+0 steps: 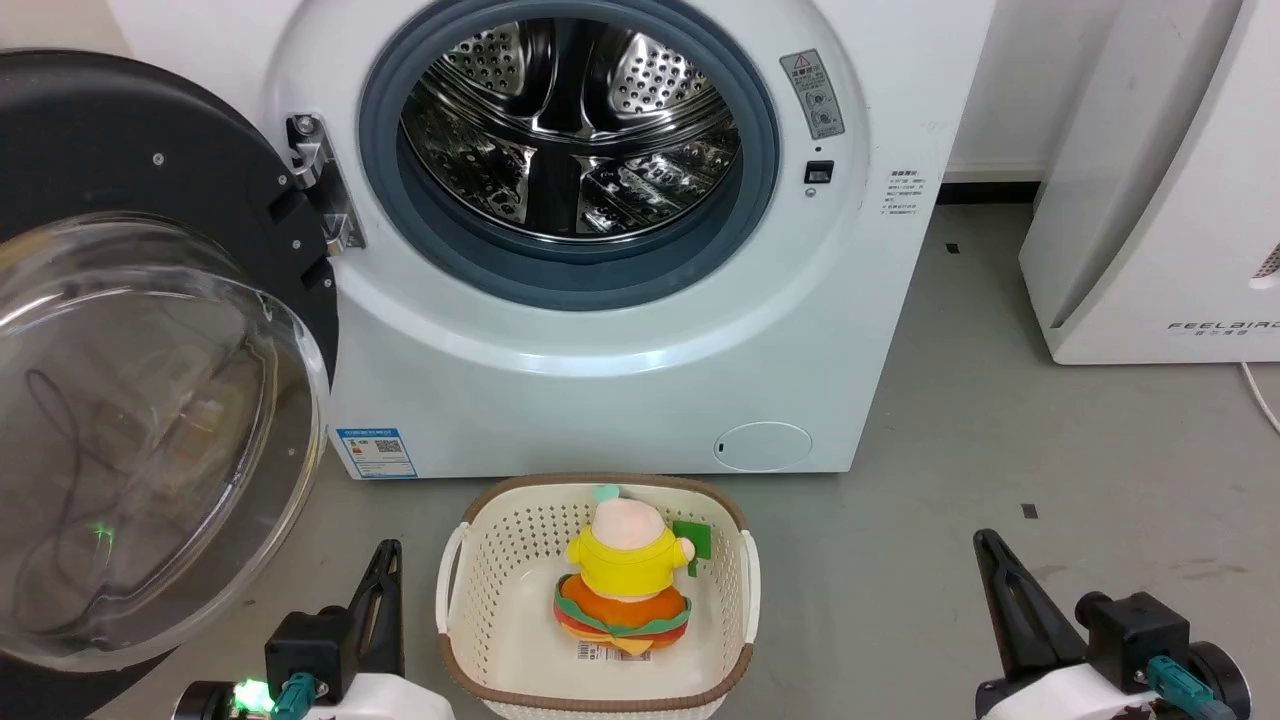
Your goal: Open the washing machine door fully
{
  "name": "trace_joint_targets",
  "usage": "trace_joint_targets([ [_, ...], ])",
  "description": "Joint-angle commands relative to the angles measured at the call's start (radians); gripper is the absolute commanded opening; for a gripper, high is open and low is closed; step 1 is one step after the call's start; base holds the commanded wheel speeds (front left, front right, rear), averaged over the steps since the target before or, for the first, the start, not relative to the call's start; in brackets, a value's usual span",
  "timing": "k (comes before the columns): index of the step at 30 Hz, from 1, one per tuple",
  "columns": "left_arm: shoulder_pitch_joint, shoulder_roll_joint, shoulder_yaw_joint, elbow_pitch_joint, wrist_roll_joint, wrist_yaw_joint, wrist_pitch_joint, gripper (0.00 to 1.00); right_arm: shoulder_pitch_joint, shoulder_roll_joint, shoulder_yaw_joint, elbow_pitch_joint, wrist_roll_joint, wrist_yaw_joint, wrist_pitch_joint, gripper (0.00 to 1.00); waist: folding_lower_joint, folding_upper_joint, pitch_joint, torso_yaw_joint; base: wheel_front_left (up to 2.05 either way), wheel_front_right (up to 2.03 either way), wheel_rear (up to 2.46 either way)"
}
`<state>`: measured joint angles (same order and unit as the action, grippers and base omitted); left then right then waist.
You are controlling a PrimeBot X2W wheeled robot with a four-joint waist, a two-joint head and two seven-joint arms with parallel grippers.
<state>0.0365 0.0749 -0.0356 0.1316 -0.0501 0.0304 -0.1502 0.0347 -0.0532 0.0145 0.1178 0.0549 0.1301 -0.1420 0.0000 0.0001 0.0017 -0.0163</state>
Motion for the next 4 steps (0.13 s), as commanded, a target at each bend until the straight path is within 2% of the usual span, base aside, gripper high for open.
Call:
trace_joint_targets([
  [1, -0.015, -0.003, 0.005, -0.008, 0.008, -0.007, 0.005, 0.0, -0.013, 0.001, -0.002, -0.011, -0.008, 0.0, 0.006, 0.0, 0.0, -0.0001, 0.0, 0.0, 0.0, 0.0, 0.0],
  [4, -0.016, -0.004, 0.006, -0.013, 0.01, -0.008, 0.011, 0.0, -0.014, 0.001, -0.002, -0.015, -0.01, 0.0, 0.011, 0.0, 0.0, -0.0001, 0.0, 0.001, 0.0, 0.0, 0.0],
])
